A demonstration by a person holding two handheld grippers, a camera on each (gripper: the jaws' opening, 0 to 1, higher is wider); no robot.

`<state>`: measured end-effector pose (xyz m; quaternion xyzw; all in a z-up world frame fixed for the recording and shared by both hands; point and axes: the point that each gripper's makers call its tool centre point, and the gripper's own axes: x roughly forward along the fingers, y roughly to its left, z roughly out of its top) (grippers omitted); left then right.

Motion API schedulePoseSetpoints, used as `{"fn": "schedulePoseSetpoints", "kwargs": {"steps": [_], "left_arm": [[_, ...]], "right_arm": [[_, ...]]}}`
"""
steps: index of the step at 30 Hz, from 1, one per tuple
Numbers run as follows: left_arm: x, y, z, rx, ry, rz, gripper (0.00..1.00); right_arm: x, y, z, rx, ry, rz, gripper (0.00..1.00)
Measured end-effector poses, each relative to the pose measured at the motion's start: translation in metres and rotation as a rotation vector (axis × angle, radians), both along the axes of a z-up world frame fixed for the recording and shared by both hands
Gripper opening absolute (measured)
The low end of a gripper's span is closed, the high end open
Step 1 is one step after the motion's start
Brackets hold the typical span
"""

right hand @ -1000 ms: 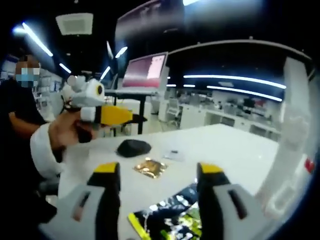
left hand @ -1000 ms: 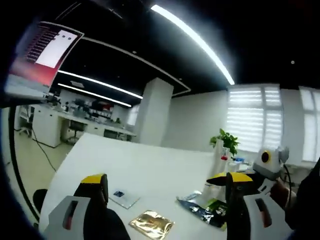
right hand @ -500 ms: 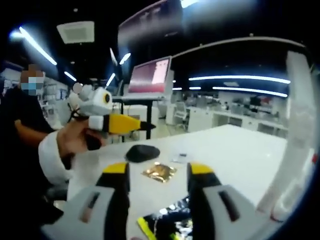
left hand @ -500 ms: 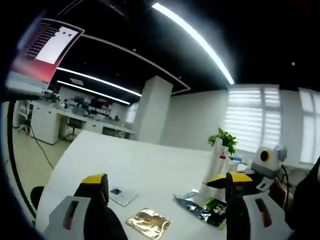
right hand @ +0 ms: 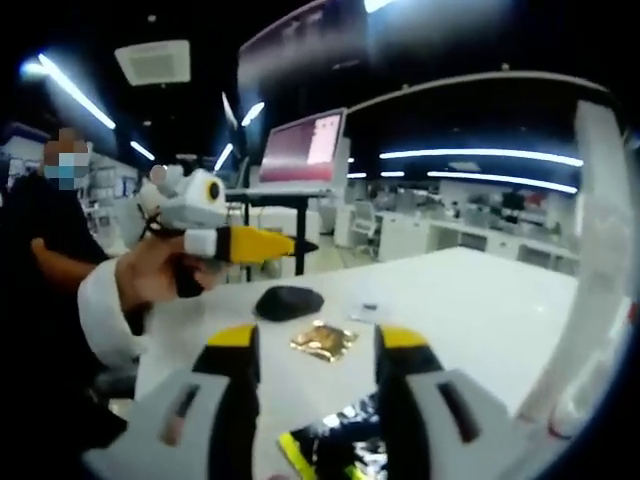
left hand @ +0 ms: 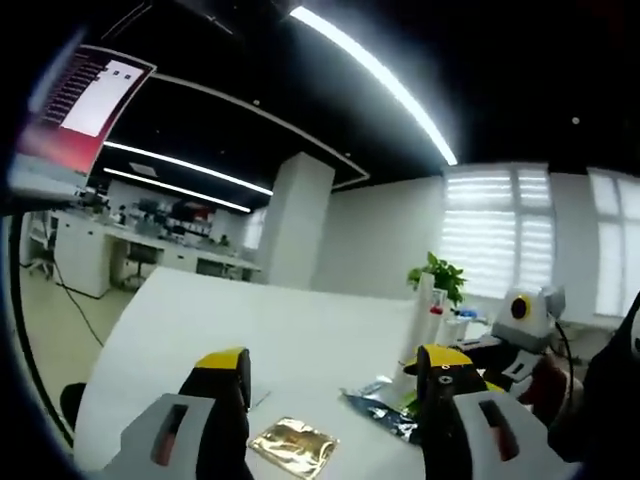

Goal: Arrange the skincare products in the storage area until every visible bottle or jar stands upright without overlapping.

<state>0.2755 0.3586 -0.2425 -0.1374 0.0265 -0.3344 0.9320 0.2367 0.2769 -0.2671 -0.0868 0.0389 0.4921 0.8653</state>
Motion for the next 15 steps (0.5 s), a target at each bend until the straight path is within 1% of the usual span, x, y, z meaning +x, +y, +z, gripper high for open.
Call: {"fn": "schedulePoseSetpoints", "kwargs": {"steps": [3, 4, 5, 7, 8, 10, 13, 15], "left_arm": [[-0.0034, -0.0025, 0.0017, -0.004, -0.004, -0.018, 0.58], [-0.0038, -0.0029, 0.0020, -0.004, -0.005, -0.019, 0.58], [-0.0040, -0.0034, 0.0019, -0.004, -0.001, -0.020, 0.57], [-0.0055, -0.0051, 0.0003, 0.007, 0.001, -0.030, 0.49], [-0.0058, -0.0055, 0.0000, 0.006, 0.001, -0.033, 0.47], [-0.0064, -0.0061, -0.0012, -0.002, 0.012, -0.041, 0.43], [-0.0072, -0.0062, 0.0002, -0.043, 0.029, -0.054, 0.39], [-0.0082, -0.0061, 0.0029, -0.057, 0.022, -0.060, 0.37]], "right_arm": [[-0.0004, 0.0006, -0.0022, -0.007, 0.001, 0.000, 0.46], [-0.0005, 0.0007, -0.0030, -0.010, 0.002, 0.001, 0.46], [-0.0011, 0.0013, -0.0030, -0.008, 0.001, 0.004, 0.46], [-0.0027, 0.0030, -0.0008, 0.016, 0.005, 0.015, 0.46], [-0.0027, 0.0032, -0.0007, 0.017, 0.006, 0.016, 0.46], [-0.0031, 0.0043, -0.0010, 0.010, 0.000, 0.016, 0.46], [-0.0004, 0.0045, -0.0029, 0.004, 0.001, 0.010, 0.47], [-0.0001, 0.0058, -0.0011, 0.035, 0.020, 0.019, 0.48]]}}
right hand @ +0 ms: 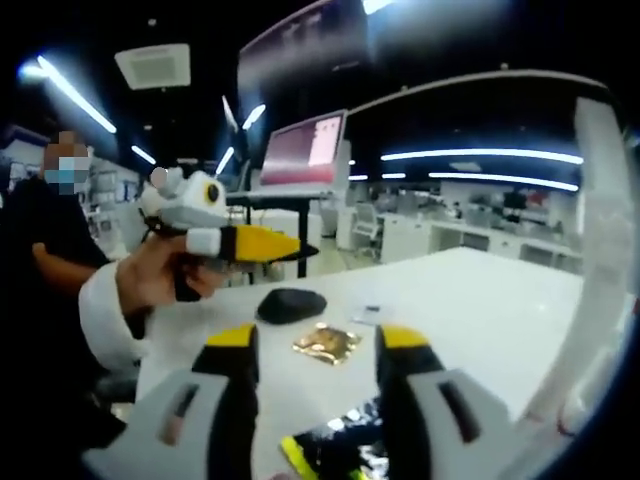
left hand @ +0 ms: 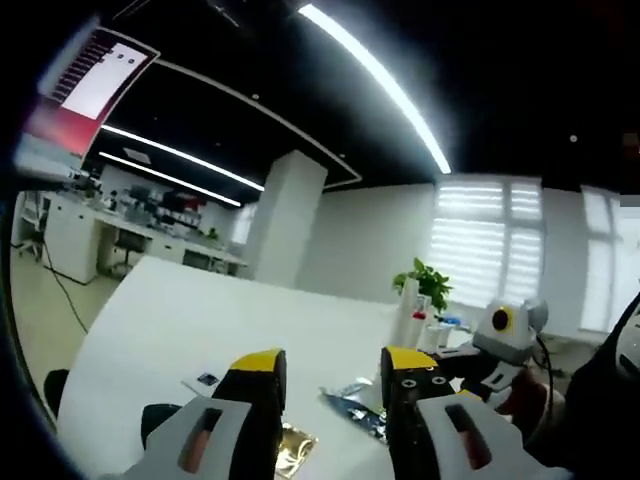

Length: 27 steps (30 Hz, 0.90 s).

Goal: Arrange the skincare products in the storage area until every visible bottle or jar stands upright without overlapping.

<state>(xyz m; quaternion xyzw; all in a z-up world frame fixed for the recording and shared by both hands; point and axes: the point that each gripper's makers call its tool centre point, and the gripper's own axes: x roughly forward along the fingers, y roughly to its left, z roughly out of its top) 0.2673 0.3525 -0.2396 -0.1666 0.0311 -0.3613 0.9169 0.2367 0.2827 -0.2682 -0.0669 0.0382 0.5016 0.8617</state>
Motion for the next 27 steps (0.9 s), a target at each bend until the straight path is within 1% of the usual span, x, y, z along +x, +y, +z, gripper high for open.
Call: {"fn": "schedulePoseSetpoints", "kwargs": {"steps": [1, 3, 4, 5, 8, 9, 10, 11, 12, 13, 15, 18, 21, 24, 27], "left_arm": [[0.000, 0.000, 0.000, -0.002, 0.002, -0.003, 0.37], [0.000, -0.001, 0.001, -0.007, 0.000, -0.003, 0.37], [0.000, -0.001, 0.001, -0.008, 0.001, -0.005, 0.37], [-0.001, -0.003, 0.000, -0.010, 0.006, -0.016, 0.39], [0.002, -0.006, -0.002, -0.022, 0.028, -0.011, 0.59], [0.003, -0.006, -0.004, -0.013, 0.033, -0.005, 0.64], [0.004, -0.006, -0.005, 0.000, 0.026, 0.002, 0.69], [0.005, -0.006, -0.005, 0.011, 0.020, 0.012, 0.73], [0.005, -0.007, -0.005, 0.023, 0.017, 0.015, 0.74], [0.004, -0.007, -0.005, 0.031, 0.014, 0.014, 0.72], [0.003, -0.008, -0.006, 0.028, 0.016, 0.001, 0.72], [0.003, -0.010, -0.008, 0.026, 0.022, -0.011, 0.72], [0.005, -0.008, -0.012, 0.049, 0.027, 0.001, 0.74], [0.006, -0.006, -0.015, 0.060, 0.038, 0.011, 0.77], [0.006, -0.007, -0.018, 0.067, 0.048, 0.009, 0.78]], "right_arm": [[0.001, 0.000, 0.001, 0.012, 0.008, 0.002, 0.49], [0.005, 0.000, 0.003, 0.026, 0.002, -0.016, 0.57], [0.007, 0.000, 0.003, 0.027, 0.007, -0.021, 0.58], [0.007, 0.000, 0.003, 0.026, 0.009, -0.019, 0.56], [0.004, 0.000, 0.001, 0.020, 0.007, -0.014, 0.48], [0.004, 0.001, 0.004, 0.033, -0.002, -0.011, 0.49], [0.005, 0.000, 0.005, 0.045, -0.003, -0.019, 0.50], [0.004, 0.000, 0.004, 0.039, -0.005, -0.013, 0.47], [0.003, 0.000, 0.003, 0.030, -0.008, -0.009, 0.44], [0.003, 0.001, 0.003, 0.027, -0.019, -0.008, 0.42], [0.003, 0.001, 0.002, 0.012, -0.038, -0.014, 0.42], [0.002, 0.002, -0.008, -0.045, -0.021, -0.002, 0.40], [0.001, 0.002, -0.010, -0.052, -0.014, 0.002, 0.32], [0.002, 0.000, -0.011, -0.051, -0.007, -0.010, 0.32], [0.003, -0.002, -0.010, -0.047, -0.008, -0.018, 0.29]]}}
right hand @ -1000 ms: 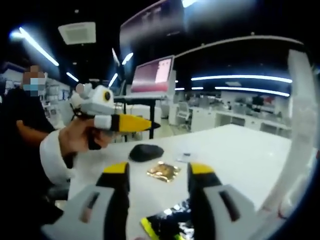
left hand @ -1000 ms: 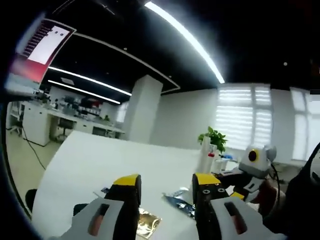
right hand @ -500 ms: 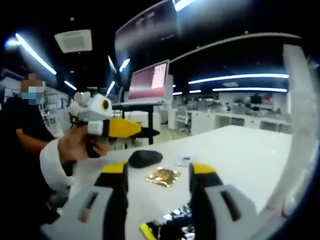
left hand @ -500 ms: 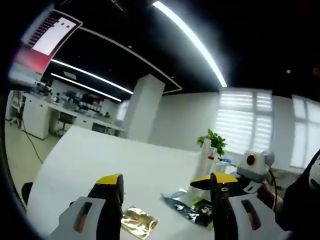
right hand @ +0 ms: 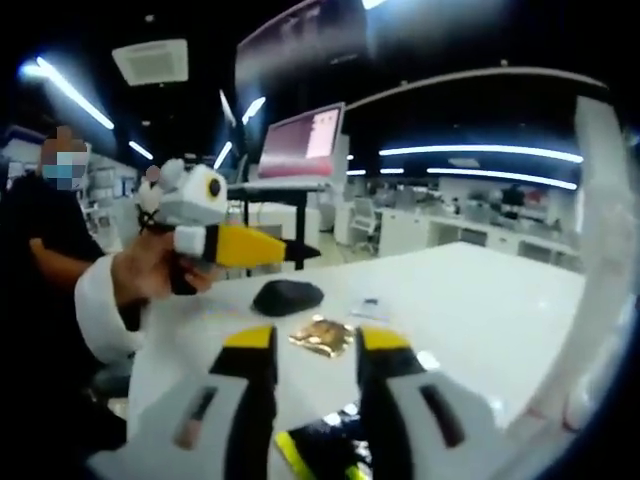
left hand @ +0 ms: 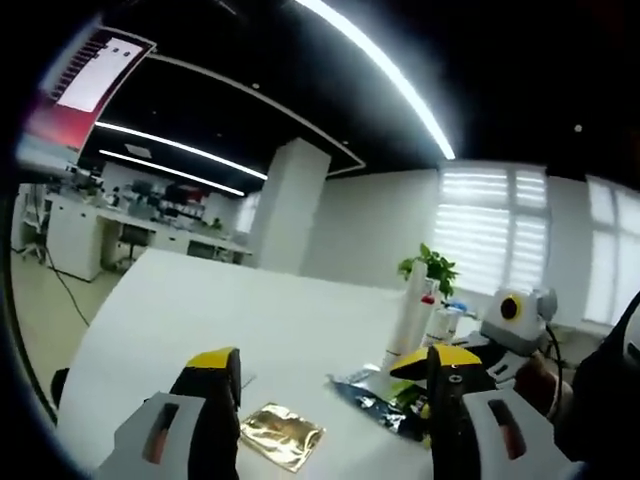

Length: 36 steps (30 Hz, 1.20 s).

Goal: Arrange the skincare products in the storage area until every visible bottle or jar stands upright without overlapping.

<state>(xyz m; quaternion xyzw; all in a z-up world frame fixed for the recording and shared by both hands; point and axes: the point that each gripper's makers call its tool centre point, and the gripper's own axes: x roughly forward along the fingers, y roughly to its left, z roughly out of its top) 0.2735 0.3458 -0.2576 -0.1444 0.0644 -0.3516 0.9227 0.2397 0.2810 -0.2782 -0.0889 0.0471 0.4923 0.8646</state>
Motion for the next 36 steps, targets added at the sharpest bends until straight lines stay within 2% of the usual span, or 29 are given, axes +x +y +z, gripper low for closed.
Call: {"fn": "schedulePoseSetpoints", "kwargs": {"steps": [4, 5, 7, 8, 11, 13, 14, 17, 20, 21, 24, 27, 30, 32, 36], "left_arm": [[0.001, -0.001, -0.006, 0.017, 0.025, 0.006, 0.82], [0.001, 0.000, -0.008, 0.027, 0.033, 0.008, 0.82], [0.001, 0.002, -0.011, 0.032, 0.046, 0.016, 0.74], [-0.001, 0.002, -0.010, 0.023, 0.049, 0.011, 0.67], [-0.004, -0.001, -0.008, 0.019, 0.043, -0.011, 0.58], [-0.004, -0.001, -0.014, 0.076, 0.060, -0.001, 0.58], [-0.006, -0.002, -0.016, 0.102, 0.056, -0.008, 0.54], [-0.009, -0.007, -0.011, 0.099, 0.013, -0.033, 0.31], [-0.009, -0.005, -0.013, 0.113, 0.018, -0.023, 0.18], [-0.009, -0.005, -0.012, 0.119, 0.004, -0.024, 0.14], [-0.014, -0.009, 0.000, 0.036, -0.019, -0.056, 0.02], [-0.013, -0.008, 0.002, 0.022, -0.021, -0.047, 0.00], [-0.017, -0.011, -0.001, -0.029, 0.035, -0.080, 0.00], [-0.016, -0.011, -0.002, -0.026, 0.035, -0.078, 0.00], [-0.014, -0.010, -0.008, 0.021, 0.036, -0.059, 0.00]], "right_arm": [[0.004, -0.003, 0.005, 0.010, -0.034, -0.019, 0.25], [0.005, -0.004, 0.006, 0.011, -0.033, -0.030, 0.21], [0.007, -0.008, 0.005, 0.028, -0.023, -0.046, 0.04], [0.008, -0.008, 0.006, 0.045, -0.021, -0.047, 0.02], [0.010, -0.006, 0.004, 0.045, 0.001, -0.052, 0.04], [0.013, -0.005, 0.003, 0.051, 0.011, -0.054, 0.04], [0.013, -0.005, 0.003, 0.050, 0.010, -0.051, 0.02], [0.016, -0.003, 0.006, 0.045, -0.013, -0.073, 0.00], [0.018, -0.002, 0.009, 0.054, -0.012, -0.080, 0.00], [0.018, -0.001, 0.008, 0.061, -0.015, -0.087, 0.00], [0.021, -0.001, 0.009, 0.060, -0.026, -0.101, 0.00], [0.022, 0.000, 0.011, 0.074, -0.017, -0.102, 0.00], [0.026, 0.001, 0.012, 0.054, -0.043, -0.111, 0.00], [0.028, 0.001, 0.010, 0.036, -0.051, -0.112, 0.00], [0.028, 0.003, 0.012, 0.011, -0.066, -0.111, 0.00]]}}
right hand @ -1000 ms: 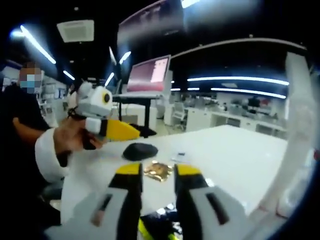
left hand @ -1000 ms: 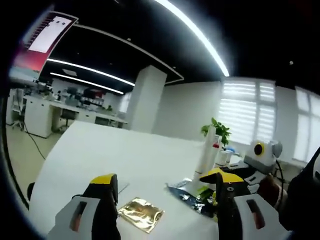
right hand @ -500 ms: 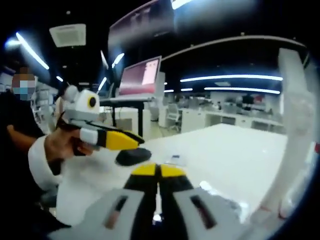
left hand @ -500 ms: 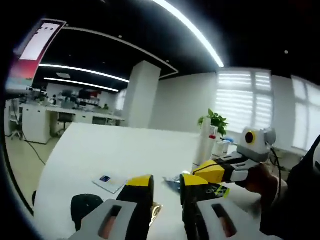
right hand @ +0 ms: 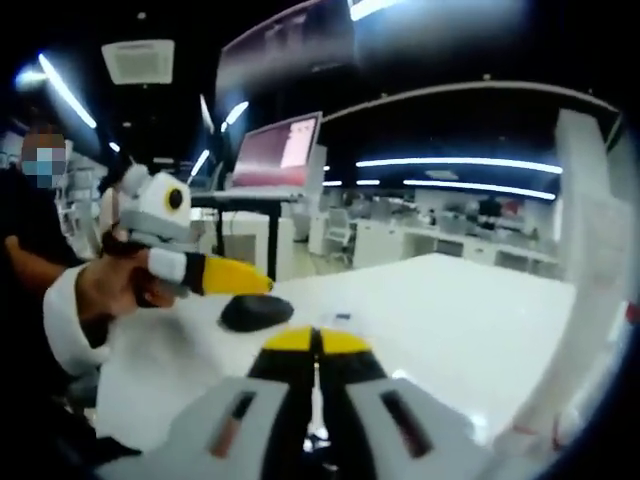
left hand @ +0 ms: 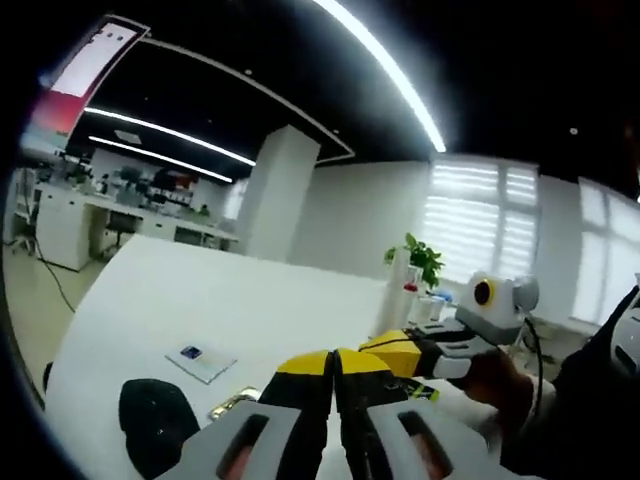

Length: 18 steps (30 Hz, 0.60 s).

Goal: Arrange the skincare products in the storage area until every visible bottle or jar stands upright without overlapping.

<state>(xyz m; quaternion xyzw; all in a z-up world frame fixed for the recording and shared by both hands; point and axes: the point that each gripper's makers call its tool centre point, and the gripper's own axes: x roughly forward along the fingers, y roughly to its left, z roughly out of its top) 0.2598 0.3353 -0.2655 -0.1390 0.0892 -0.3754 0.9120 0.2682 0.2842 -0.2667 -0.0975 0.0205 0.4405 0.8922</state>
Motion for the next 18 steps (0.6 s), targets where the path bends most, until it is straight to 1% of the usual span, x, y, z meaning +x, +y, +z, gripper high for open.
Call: {"fn": "schedulePoseSetpoints", "kwargs": {"steps": [1, 2, 3, 5, 6, 7, 10, 13, 15, 16, 18], "left_arm": [[0.002, 0.002, -0.001, 0.021, -0.011, 0.015, 0.00], [0.005, 0.004, -0.006, 0.074, -0.025, 0.028, 0.00], [0.006, 0.006, -0.014, 0.143, -0.018, 0.035, 0.00], [0.007, 0.008, -0.025, 0.211, 0.006, 0.046, 0.02], [0.008, 0.009, -0.026, 0.214, 0.017, 0.061, 0.04], [0.009, 0.009, -0.026, 0.212, 0.016, 0.061, 0.04], [0.010, 0.009, -0.026, 0.209, 0.013, 0.056, 0.10], [0.014, 0.012, -0.027, 0.191, 0.031, 0.074, 0.27], [0.014, 0.014, -0.028, 0.209, 0.031, 0.081, 0.32], [0.015, 0.016, -0.029, 0.230, 0.030, 0.093, 0.37], [0.016, 0.020, -0.031, 0.263, 0.023, 0.108, 0.40]], "right_arm": [[0.001, 0.001, 0.000, -0.013, -0.003, 0.006, 0.00], [0.000, 0.003, -0.002, -0.028, -0.004, 0.021, 0.00], [-0.001, 0.007, -0.006, -0.042, 0.004, 0.042, 0.00], [0.001, 0.010, -0.013, -0.066, 0.034, 0.053, 0.00], [0.001, 0.011, -0.015, -0.074, 0.042, 0.062, 0.01], [0.000, 0.012, -0.018, -0.078, 0.056, 0.069, 0.02], [-0.001, 0.014, -0.023, -0.103, 0.075, 0.086, 0.06], [0.003, 0.018, -0.025, -0.119, 0.091, 0.110, 0.10], [0.004, 0.019, -0.024, -0.124, 0.098, 0.119, 0.15], [0.005, 0.020, -0.025, -0.138, 0.099, 0.123, 0.17], [0.006, 0.021, -0.026, -0.166, 0.105, 0.131, 0.21]]}}
